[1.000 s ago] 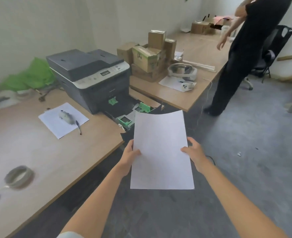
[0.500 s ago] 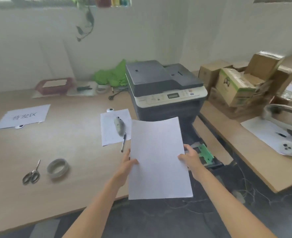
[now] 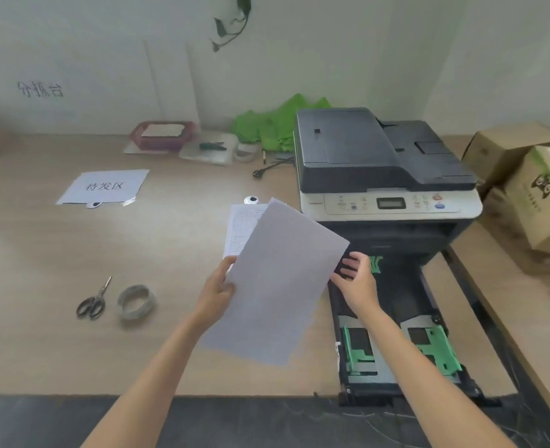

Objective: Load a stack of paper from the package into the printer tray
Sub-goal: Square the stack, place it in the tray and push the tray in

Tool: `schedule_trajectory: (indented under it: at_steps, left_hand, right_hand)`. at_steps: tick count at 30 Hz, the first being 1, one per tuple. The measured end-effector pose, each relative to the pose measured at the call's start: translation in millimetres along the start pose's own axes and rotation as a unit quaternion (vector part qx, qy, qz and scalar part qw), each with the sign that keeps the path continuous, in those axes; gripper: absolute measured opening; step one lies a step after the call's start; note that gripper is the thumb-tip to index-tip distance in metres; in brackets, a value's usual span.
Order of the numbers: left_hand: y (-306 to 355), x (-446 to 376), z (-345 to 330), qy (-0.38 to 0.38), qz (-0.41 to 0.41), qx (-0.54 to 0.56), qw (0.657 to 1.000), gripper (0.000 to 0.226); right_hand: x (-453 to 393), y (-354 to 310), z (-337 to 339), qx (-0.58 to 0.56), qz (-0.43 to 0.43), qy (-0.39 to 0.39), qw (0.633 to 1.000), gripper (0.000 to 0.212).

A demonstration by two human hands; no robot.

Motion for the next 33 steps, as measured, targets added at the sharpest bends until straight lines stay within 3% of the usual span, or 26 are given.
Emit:
schedule_trajectory:
  at_steps: [4, 6, 8, 11, 15, 17, 19, 21, 26, 33]
  left_hand:
    - [10, -18, 8, -0.042, -0.042, -0.179, 0.982, 0.06]
    - [13, -24, 8, -0.065, -0.053, -0.237, 0.968, 0.058]
    - [12, -27, 9, -0.086, -0.055, -0.256, 0.961, 0.055]
    - [9, -28, 17, -0.087, -0.047, -0.196, 0.976, 0.041]
    - [-9, -27, 41, -0.012, 0.005, -0.118, 0.993, 0.015]
    - [-27, -22, 51, 0.026, 0.059, 0.005, 0.998, 0.013]
    - [-43, -15, 49, 0.027, 0.119, 0.175, 0.977, 0.014]
    - [-54, -13, 37, 0.018, 0.146, 0.265, 0.953, 0.016]
    - [-65, -13, 21, 0.098, 0.136, 0.238, 0.957, 0.019]
    - [-86, -1, 9, 0.113, 0.164, 0.193, 0.961, 0.02]
  right_hand:
    - [-15, -32, -2, 0.154, 0.155, 0.009, 0.976, 0.073]
    - [-21, -46, -4, 0.172, 0.182, -0.061, 0.966, 0.056]
    - [-22, -55, -5, 0.12, 0.16, -0.142, 0.97, 0.024]
    - [-24, -55, -3, 0.06, 0.15, -0.15, 0.975, 0.012]
    - [-26, -42, 2, -0.017, 0.121, -0.138, 0.983, 0.009]
    - [-25, -36, 5, -0.045, 0.105, -0.125, 0.985, 0.01]
    - [-21, -28, 6, -0.07, 0.098, -0.118, 0.986, 0.011]
    - [-17, -17, 3, -0.089, 0.086, -0.104, 0.987, 0.012]
    - [0, 12, -6, -0.081, 0.078, -0.07, 0.991, 0.02]
    - [10, 52, -18, 0.037, 0.043, -0.096, 0.994, 0.02]
Point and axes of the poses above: each hand's wrist, its own x-axis away from the middle knuckle, its own z-axis out of the back of the hand, y = z × x, the point moved 1 cm from there along -x, towards the middle knuckle, and after that the axes turned 6 degrees about -x, right-handed, at the moved point
